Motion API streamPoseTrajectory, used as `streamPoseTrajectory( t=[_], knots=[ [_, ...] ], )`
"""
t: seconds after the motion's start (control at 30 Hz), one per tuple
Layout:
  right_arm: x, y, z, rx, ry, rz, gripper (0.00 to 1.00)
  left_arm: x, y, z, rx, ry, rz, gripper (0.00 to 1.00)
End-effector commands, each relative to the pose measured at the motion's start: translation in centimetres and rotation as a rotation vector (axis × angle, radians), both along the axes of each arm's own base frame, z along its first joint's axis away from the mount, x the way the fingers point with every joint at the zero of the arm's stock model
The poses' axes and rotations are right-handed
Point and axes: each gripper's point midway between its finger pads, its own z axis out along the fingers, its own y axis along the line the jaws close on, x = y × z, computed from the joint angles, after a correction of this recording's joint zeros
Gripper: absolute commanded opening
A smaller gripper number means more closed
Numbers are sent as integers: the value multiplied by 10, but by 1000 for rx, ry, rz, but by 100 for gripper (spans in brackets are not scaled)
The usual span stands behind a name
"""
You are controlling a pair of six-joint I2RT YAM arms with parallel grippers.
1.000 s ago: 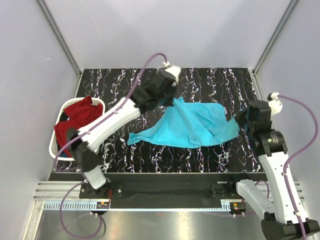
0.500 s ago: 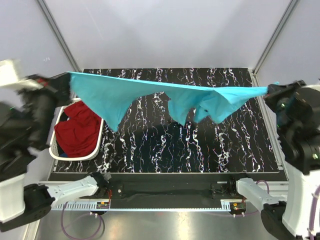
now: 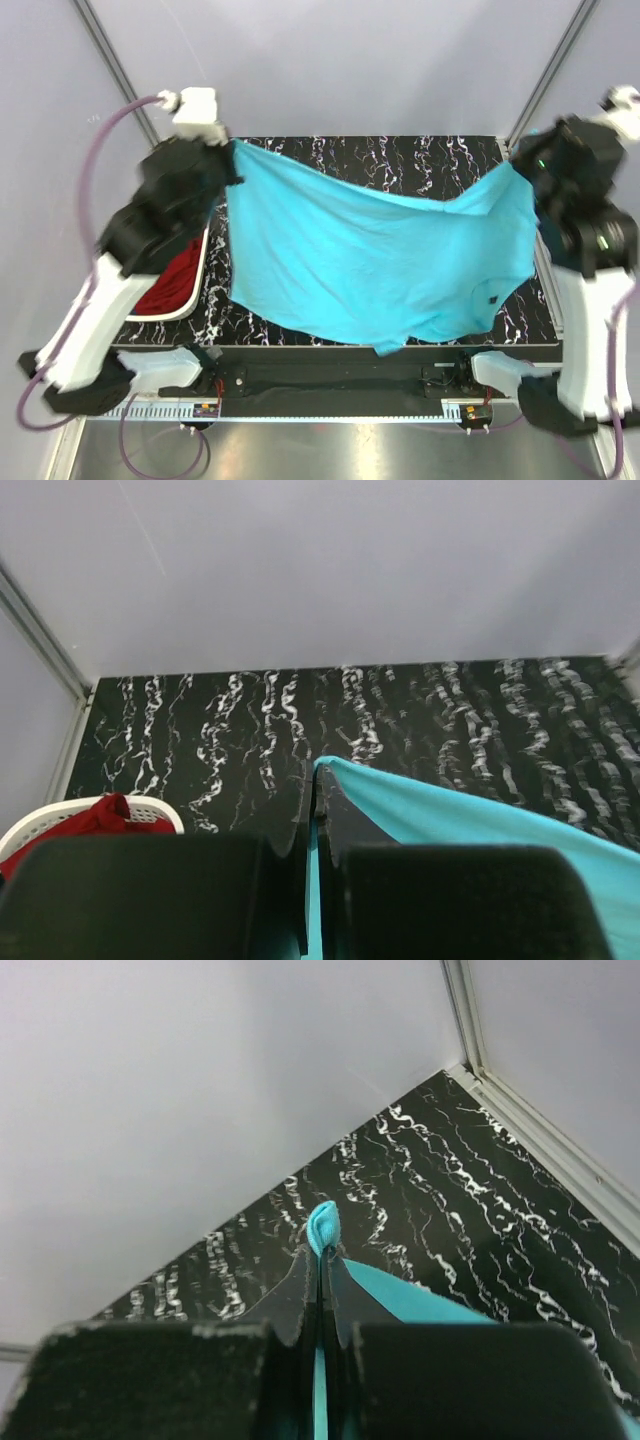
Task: Fold and stack the t-shirts
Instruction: Flatten the tshirt out
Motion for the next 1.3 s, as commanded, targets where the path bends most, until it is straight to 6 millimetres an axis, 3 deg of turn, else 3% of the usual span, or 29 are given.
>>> streamPoseTrajectory(
  t=[0.0, 0.03, 0.1, 0.17, 0.3, 0.4, 0.57, 0.6, 0.63, 0.7, 0.73, 0.8, 0.83, 0.9, 0.93, 1.03, 1.17, 1.27],
  knots=[
    [55, -5, 17, -94, -42, -40, 0, 50, -14, 15, -39, -64, -15, 0],
    [71, -7, 19, -122, -34, -50, 0, 67, -27, 11, -37, -48, -52, 0],
    [85, -16, 29, -139, -49, -77, 0, 86, -29, 19, -45, -60, -66, 0],
    [99, -23, 44, -158, -68, -103, 0, 110, -35, 9, -26, -32, -74, 0],
    [99, -40, 69, -179, -113, -153, 0, 106, -44, 28, -72, -64, -138, 0],
    [81, -38, 95, -195, -175, -130, 0, 89, -42, 46, -106, -100, -174, 0],
    [35, -34, 120, -181, -243, -102, 0, 44, -24, 76, -182, -194, -198, 0],
    [26, -34, 121, -180, -244, -96, 0, 40, -24, 69, -185, -185, -214, 0],
    [7, -35, 125, -170, -250, -96, 0, 22, -17, 78, -205, -217, -225, 0],
    [-13, -33, 126, -161, -254, -87, 0, 9, -19, 75, -231, -214, -264, 0],
    [-32, -33, 132, -147, -283, -85, 0, -8, -13, 83, -248, -241, -281, 0],
    [-54, -35, 130, -137, -285, -91, 0, -23, -17, 80, -283, -236, -340, 0],
    [-78, -38, 134, -129, -312, -105, 0, -40, -13, 87, -304, -264, -367, 0],
    [-103, -41, 138, -121, -343, -120, 0, -58, -21, 87, -329, -266, -453, 0],
    [-125, -43, 141, -117, -370, -131, 0, -72, -18, 91, -341, -285, -475, 0],
    [-164, -48, 144, -105, -423, -151, 0, -97, -17, 93, -373, -300, -538, 0],
    [-180, -54, 139, -116, -419, -185, 0, -115, -7, 97, -385, -323, -540, 0],
    [-164, -57, 139, -139, -391, -203, 0, -100, -2, 87, -331, -313, -474, 0]
  ],
)
